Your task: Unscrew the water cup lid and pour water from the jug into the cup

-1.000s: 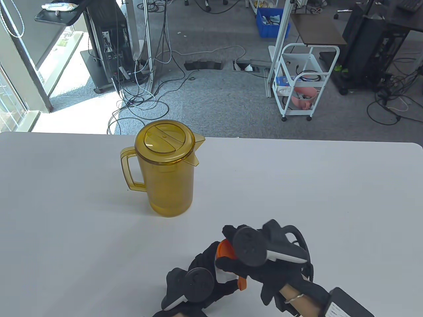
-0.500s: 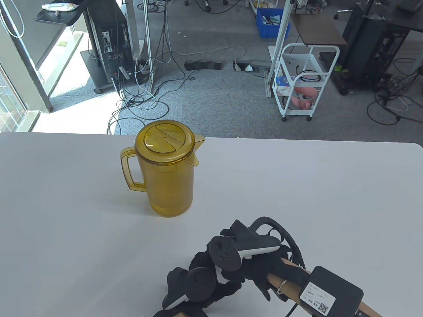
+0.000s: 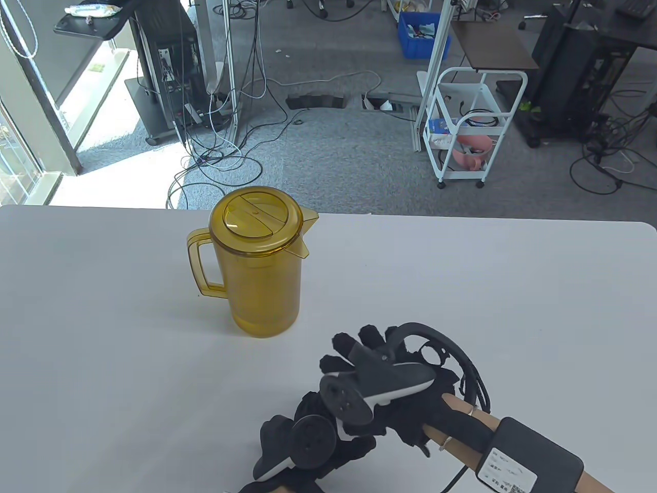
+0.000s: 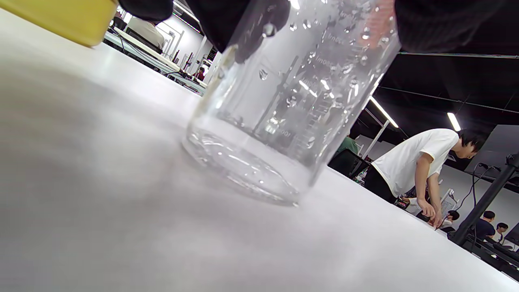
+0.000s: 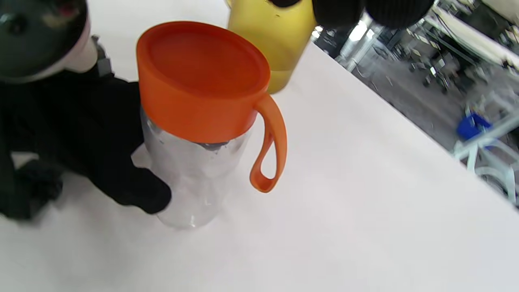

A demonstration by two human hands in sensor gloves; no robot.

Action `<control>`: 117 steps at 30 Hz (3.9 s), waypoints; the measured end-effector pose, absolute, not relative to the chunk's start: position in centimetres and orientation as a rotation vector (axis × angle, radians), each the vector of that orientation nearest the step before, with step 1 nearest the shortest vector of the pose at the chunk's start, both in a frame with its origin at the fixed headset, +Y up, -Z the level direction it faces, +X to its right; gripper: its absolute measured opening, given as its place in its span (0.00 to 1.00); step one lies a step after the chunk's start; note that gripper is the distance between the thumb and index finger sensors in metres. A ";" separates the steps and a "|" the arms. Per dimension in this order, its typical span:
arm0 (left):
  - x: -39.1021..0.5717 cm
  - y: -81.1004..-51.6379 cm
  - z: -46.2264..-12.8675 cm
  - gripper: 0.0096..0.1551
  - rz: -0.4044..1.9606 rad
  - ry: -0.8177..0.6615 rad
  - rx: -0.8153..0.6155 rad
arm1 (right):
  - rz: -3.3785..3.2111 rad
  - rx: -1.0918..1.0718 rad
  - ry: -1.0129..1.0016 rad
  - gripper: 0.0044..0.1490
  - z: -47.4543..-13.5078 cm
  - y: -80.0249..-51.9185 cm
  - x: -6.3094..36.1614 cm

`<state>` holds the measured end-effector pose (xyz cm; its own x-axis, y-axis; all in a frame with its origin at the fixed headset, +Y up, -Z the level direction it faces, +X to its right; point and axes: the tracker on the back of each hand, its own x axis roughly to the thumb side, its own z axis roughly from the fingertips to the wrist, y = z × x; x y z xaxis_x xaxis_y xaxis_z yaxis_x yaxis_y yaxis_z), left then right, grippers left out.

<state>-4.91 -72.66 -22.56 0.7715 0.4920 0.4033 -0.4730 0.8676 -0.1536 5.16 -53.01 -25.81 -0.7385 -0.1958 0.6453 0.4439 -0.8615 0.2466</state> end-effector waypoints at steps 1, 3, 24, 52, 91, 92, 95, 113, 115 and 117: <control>-4.9 -72.7 -22.6 0.70 0.523 -0.449 -0.044 | -2.617 -0.832 -0.599 0.59 -26.2 -53.1 5.2; -4.9 -72.7 -22.6 0.70 0.520 -0.448 -0.044 | -2.559 -0.709 -0.633 0.60 -26.9 -53.8 4.8; -4.8 -72.7 -22.6 0.70 0.510 -0.444 -0.054 | -2.458 -0.949 -0.469 0.55 -25.5 -51.6 2.9; -4.8 -73.5 -22.8 0.69 0.443 -0.429 -0.215 | -2.320 -0.974 -0.615 0.63 -25.0 -53.1 4.0; -4.7 -73.6 -22.9 0.69 0.427 -0.428 -0.236 | -2.487 -0.541 -0.665 0.60 -29.5 -53.9 3.8; -4.7 -73.6 -22.9 0.69 0.427 -0.428 -0.236 | -2.490 -0.551 -0.693 0.59 -29.5 -54.3 3.8; -4.7 -73.6 -22.9 0.69 0.427 -0.428 -0.239 | -2.518 -0.563 -0.768 0.58 -29.6 -54.6 3.7; -4.6 -73.7 -23.0 0.69 0.422 -0.427 -0.250 | -2.324 -0.998 -0.586 0.57 -26.1 -54.0 3.2; -4.6 -73.7 -23.0 0.69 0.422 -0.427 -0.251 | -2.403 -1.011 -0.557 0.57 -26.3 -53.2 4.2; -4.6 -73.7 -23.0 0.69 0.422 -0.426 -0.251 | -2.544 -1.043 -0.505 0.57 -26.7 -52.3 6.0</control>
<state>-4.62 -73.69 -22.99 0.8265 0.4441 0.3459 -0.3410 0.8839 -0.3202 5.99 -52.26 -26.72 -0.6705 -0.1780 0.7203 0.4397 -0.8773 0.1925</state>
